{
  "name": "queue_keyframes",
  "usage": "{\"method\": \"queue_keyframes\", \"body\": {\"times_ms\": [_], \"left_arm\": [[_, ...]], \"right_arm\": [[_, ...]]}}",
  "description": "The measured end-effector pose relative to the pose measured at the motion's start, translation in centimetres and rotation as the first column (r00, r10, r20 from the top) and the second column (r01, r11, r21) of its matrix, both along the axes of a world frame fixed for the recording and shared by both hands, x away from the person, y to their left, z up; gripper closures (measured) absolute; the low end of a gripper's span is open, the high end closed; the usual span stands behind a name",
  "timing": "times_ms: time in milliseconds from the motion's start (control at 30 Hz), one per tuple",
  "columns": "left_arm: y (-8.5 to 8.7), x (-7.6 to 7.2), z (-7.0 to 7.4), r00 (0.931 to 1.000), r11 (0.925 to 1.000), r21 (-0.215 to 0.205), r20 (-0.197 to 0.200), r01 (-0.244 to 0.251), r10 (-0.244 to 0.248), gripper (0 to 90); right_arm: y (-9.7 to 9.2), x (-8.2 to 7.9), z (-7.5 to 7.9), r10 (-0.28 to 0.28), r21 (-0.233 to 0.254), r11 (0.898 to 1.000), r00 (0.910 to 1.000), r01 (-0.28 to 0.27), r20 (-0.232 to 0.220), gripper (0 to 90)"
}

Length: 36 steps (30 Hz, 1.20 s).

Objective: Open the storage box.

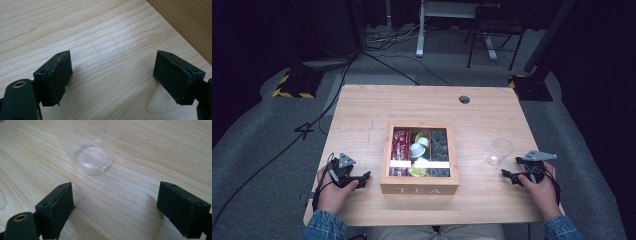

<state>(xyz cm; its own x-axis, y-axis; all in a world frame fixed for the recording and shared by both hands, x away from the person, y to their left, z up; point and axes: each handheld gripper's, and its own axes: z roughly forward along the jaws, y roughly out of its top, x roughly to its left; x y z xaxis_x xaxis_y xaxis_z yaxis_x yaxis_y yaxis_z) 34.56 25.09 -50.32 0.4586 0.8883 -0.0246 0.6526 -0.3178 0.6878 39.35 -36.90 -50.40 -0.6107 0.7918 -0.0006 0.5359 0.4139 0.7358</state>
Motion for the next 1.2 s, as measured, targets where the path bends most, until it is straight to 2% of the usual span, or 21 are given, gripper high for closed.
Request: {"method": "queue_keyframes", "body": {"times_ms": [133, 367, 633, 900, 1200], "left_arm": [[0.0, -0.1, 0.4, 1.0, 0.9998, 0.019, -0.001, 0.009, -0.009, 21.1], [0.2, -0.4, 1.4, 0.9998, 0.9999, -0.003, 0.014, 0.014, -0.014, 24.6], [0.1, -1.0, 3.5, 0.9991, 0.9987, -0.035, 0.024, 0.036, -0.035, 27.6], [-0.4, -2.6, 5.5, 0.9965, 0.9941, -0.079, 0.043, 0.075, -0.071, 29.2], [-1.7, -4.1, 7.1, 0.9888, 0.9882, -0.07, 0.072, 0.136, -0.131, 28.9]], "right_arm": [[0.0, 0.0, 0.0, -0.001, 0.0, 1.0, 1.0, 0.001, 0.0, 13.7], [0.0, 0.0, 0.0, -0.001, 0.0, 1.0, 1.0, 0.001, 0.0, 13.6], [0.0, 0.0, 0.0, 0.0, 0.0, 1.0, 1.0, 0.0, 0.0, 13.7], [0.0, 0.0, 0.0, -0.001, 0.0, 1.0, 1.0, 0.001, 0.001, 13.7], [0.0, 0.0, 0.0, 0.001, -0.001, 1.0, 1.0, -0.001, 0.001, 13.7]]}}
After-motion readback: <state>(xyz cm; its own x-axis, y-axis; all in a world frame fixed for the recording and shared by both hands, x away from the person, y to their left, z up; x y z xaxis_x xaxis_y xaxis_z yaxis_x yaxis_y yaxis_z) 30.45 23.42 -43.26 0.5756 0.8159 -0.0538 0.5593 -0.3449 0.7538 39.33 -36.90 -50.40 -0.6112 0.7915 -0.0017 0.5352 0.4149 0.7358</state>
